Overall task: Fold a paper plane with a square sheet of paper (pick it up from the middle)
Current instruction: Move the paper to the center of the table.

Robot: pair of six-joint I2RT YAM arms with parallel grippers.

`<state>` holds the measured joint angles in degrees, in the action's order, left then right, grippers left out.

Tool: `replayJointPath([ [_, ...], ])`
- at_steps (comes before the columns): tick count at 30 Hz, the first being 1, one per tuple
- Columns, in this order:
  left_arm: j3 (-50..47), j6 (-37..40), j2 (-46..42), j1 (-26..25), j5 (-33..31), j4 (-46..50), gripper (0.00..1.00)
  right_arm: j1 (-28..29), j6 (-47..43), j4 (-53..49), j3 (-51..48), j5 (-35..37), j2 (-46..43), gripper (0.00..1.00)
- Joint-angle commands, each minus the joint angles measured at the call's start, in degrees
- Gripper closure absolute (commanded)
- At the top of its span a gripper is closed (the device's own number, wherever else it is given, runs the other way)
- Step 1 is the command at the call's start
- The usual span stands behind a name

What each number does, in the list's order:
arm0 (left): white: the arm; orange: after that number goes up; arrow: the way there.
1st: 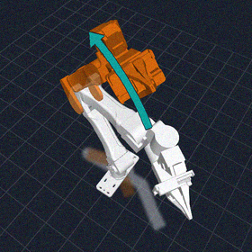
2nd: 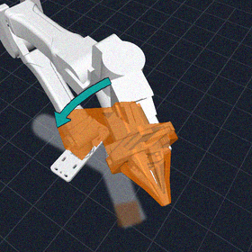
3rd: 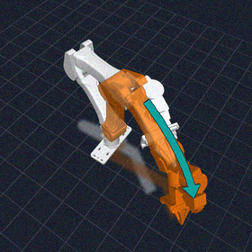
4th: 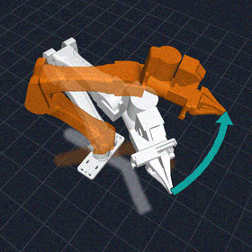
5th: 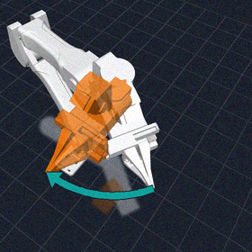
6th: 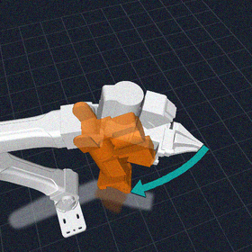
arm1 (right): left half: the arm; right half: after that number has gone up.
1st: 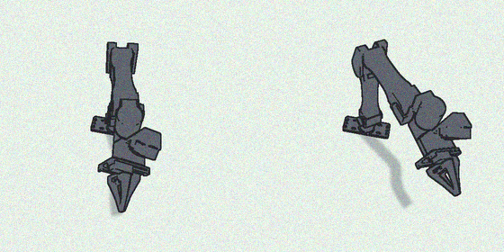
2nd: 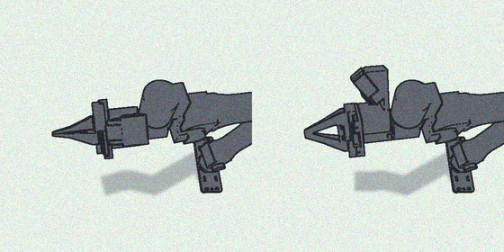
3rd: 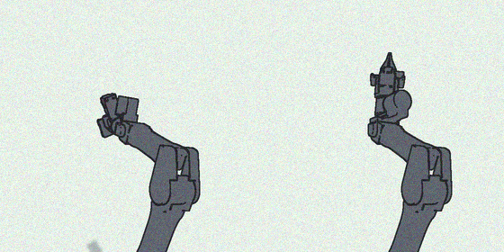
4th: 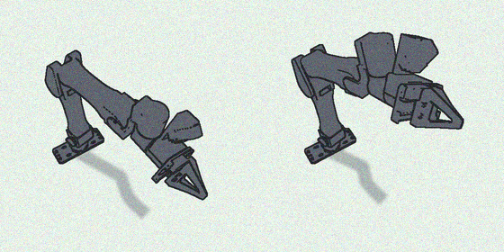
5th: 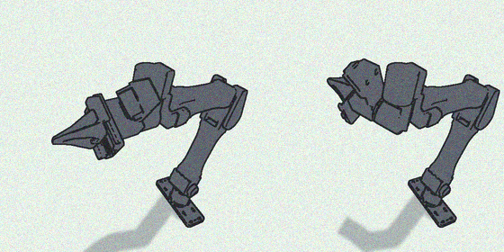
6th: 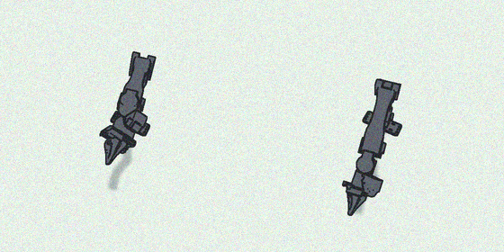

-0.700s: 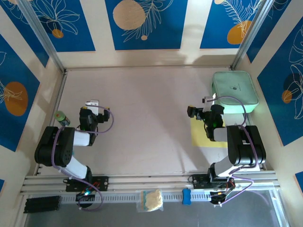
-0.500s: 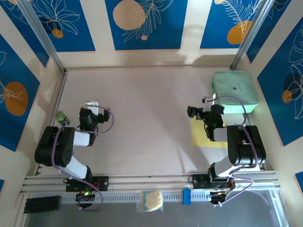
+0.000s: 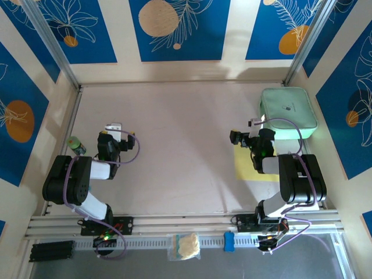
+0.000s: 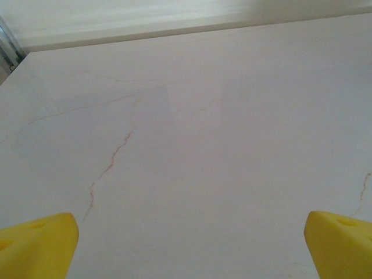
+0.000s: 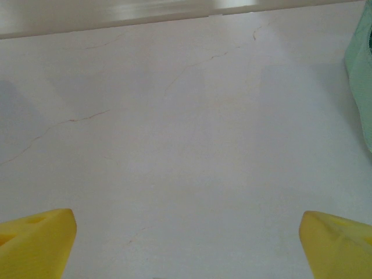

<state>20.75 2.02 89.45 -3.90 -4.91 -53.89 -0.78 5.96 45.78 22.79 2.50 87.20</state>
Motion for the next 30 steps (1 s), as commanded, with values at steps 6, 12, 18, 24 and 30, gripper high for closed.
replayJointPath([
  [6, 0.91, 0.53, 0.28, -0.23, 1.16, 0.29, 0.01, -0.02, -0.33, -0.23, 1.43, -0.99, 0.06, 0.01],
  [12, 0.87, 0.53, 0.34, -0.29, 1.12, 0.30, 0.01, 0.03, -0.35, -0.17, 1.43, -1.00, 0.08, 0.01],
  [18, 0.78, 0.62, 0.15, -0.19, 1.08, 0.11, 0.01, -0.02, -0.33, 0.10, 1.25, -1.09, 0.02, 0.01],
  [24, 1.98, 1.74, -1.32, -0.50, 2.74, 3.73, 0.01, 1.24, -0.69, -3.02, 0.92, 2.61, -4.80, 0.01],
  [30, 5.26, 1.06, -9.09, -0.98, -1.29, 15.18, 0.01, 6.36, -1.62, -20.27, 6.32, 10.04, -15.22, 0.01],
])
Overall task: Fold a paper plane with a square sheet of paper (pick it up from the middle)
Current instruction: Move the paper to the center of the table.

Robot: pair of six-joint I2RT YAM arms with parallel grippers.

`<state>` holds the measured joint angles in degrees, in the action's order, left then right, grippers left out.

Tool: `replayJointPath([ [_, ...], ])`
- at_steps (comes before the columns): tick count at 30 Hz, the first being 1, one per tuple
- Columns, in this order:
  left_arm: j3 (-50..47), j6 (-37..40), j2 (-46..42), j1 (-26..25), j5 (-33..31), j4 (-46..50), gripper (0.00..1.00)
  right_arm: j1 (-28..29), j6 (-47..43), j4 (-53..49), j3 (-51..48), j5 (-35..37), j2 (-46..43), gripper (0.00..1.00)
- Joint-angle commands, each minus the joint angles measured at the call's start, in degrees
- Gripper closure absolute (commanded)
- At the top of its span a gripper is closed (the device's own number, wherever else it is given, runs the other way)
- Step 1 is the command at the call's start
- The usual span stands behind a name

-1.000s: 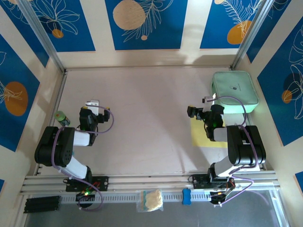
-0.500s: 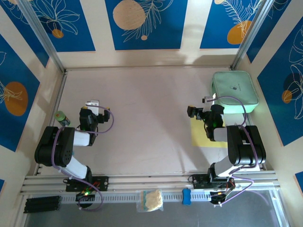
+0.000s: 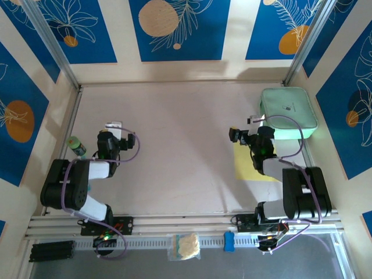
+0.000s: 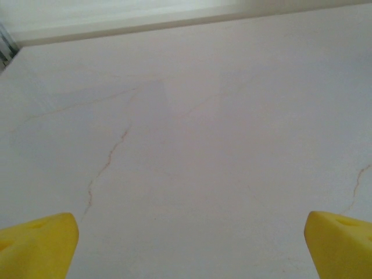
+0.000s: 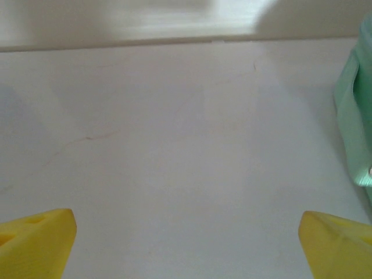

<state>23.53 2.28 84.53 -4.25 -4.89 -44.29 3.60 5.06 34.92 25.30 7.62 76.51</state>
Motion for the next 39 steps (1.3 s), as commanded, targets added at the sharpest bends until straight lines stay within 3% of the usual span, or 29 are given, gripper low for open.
replayJointPath([
  [1, 3.02, 0.79, -6.21, -0.99, -2.17, 7.96, 0.01, 2.77, 0.33, -13.43, 5.31, 5.92, -6.21, 0.01],
  [3, 3.96, -1.94, -10.53, -1.11, -3.44, 11.60, 0.01, 4.38, 4.64, -21.74, 8.35, 8.39, -9.00, 0.01],
  [10, 11.13, -18.46, -24.49, -1.11, -0.83, 29.56, 0.01, 9.22, 19.20, -51.02, 20.90, 5.49, -12.54, 0.01],
  [16, 13.28, -25.24, -28.42, -1.10, 5.09, 36.85, 0.01, 11.51, 28.98, -67.64, 25.38, 2.07, -9.48, 0.01],
  [26, 13.48, -24.96, -24.08, -1.11, 16.05, 34.80, 0.01, 7.21, 35.99, -70.80, 19.98, 4.37, -4.09, 0.01],
  [39, 14.32, -26.61, -19.50, -1.11, 19.25, 33.07, 0.01, 5.32, 39.96, -66.75, 17.60, 0.06, 4.76, 0.01],
])
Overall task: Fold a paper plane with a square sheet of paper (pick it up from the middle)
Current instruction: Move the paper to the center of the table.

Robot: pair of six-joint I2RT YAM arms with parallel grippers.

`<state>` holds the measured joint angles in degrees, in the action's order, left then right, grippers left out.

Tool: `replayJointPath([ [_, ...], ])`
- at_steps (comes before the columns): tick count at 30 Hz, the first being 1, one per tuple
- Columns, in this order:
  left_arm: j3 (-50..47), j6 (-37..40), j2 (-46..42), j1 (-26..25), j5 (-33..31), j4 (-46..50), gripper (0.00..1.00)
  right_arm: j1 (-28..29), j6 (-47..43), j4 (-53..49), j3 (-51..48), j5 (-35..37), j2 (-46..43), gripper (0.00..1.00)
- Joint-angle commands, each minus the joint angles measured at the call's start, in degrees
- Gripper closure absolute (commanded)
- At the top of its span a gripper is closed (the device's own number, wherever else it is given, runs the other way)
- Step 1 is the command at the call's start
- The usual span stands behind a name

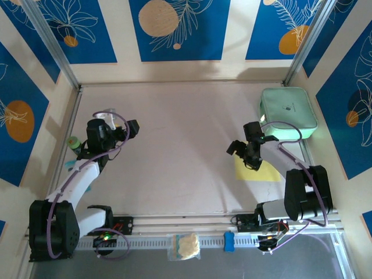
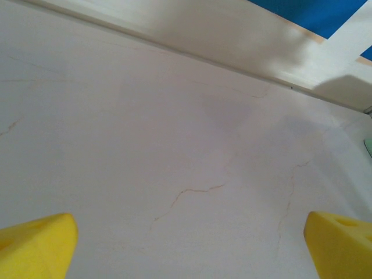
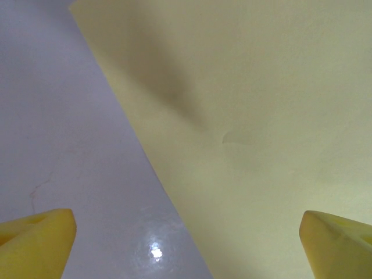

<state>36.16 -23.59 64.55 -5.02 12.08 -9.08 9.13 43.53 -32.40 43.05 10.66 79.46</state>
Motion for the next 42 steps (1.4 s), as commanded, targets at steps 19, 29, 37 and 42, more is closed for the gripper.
replayJointPath([
  [19, 2.29, -2.40, 2.67, -0.35, 4.61, -0.98, 0.01, 20.67, 15.14, 0.82, 18.49, -3.63, 24.21, 0.01],
  [29, 4.17, -3.05, 2.46, -0.30, 4.21, 4.12, 0.01, 32.41, 25.24, 5.54, 39.90, -7.89, 37.05, 0.00],
  [37, 7.39, -3.01, 1.78, -0.34, 3.93, 10.73, 0.01, 28.06, 15.19, 7.70, 39.24, -9.03, 30.14, 0.00],
  [42, 8.56, -4.68, 3.74, -0.39, 5.91, 11.67, 0.01, 23.37, 6.56, 6.41, 31.77, -8.50, 25.81, 0.03],
])
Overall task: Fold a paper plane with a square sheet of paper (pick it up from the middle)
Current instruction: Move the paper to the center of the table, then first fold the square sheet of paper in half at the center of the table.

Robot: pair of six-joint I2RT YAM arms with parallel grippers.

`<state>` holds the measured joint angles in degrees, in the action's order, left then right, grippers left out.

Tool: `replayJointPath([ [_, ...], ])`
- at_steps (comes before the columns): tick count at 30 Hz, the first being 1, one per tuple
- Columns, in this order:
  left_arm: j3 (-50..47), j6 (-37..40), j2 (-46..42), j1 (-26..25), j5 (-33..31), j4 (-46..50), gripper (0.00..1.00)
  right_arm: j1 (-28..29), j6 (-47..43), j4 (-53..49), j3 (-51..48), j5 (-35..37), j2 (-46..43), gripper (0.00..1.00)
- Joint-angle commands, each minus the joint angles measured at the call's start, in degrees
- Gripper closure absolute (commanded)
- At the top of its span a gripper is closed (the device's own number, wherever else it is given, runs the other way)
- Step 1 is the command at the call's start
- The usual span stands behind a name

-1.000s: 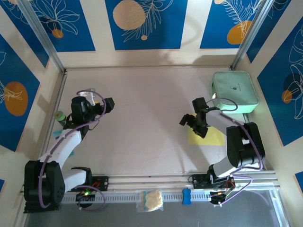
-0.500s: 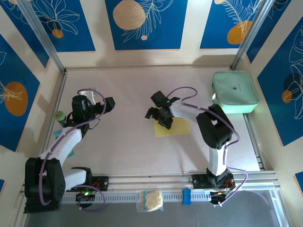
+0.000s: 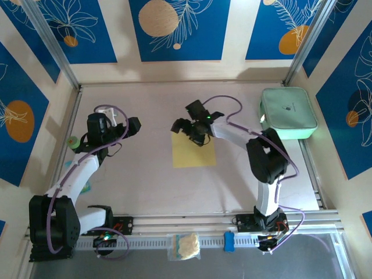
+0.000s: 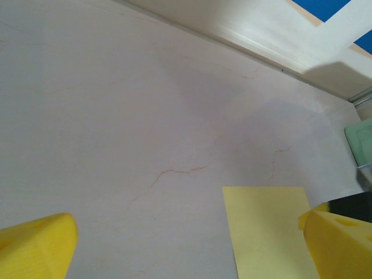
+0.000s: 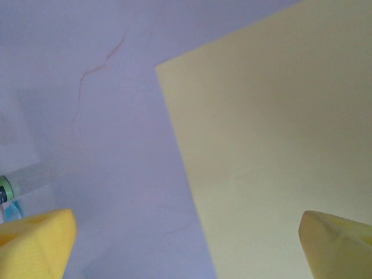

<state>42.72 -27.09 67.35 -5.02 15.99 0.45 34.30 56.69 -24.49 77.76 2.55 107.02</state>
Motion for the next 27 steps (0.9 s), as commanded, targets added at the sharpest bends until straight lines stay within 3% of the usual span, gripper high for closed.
replayJointPath([
  [1, 2.24, -1.61, 1.49, -0.50, 2.11, 2.19, 0.01, -2.63, -7.94, -2.53, -3.55, -0.35, -1.86, 0.04],
  [9, 4.57, -2.71, 6.04, -1.08, 4.97, 2.66, 0.00, -4.54, -11.96, -7.69, -3.77, 1.62, 0.57, 0.13],
  [15, 7.64, -1.51, 10.14, -2.40, 5.83, 6.35, 0.00, -3.60, -10.37, -9.07, -3.90, 3.55, 2.79, 0.13],
  [27, 11.02, -2.16, 16.03, -6.74, 3.37, 10.93, 0.00, 3.24, 6.17, -5.28, -9.10, 3.06, 2.21, 0.10],
])
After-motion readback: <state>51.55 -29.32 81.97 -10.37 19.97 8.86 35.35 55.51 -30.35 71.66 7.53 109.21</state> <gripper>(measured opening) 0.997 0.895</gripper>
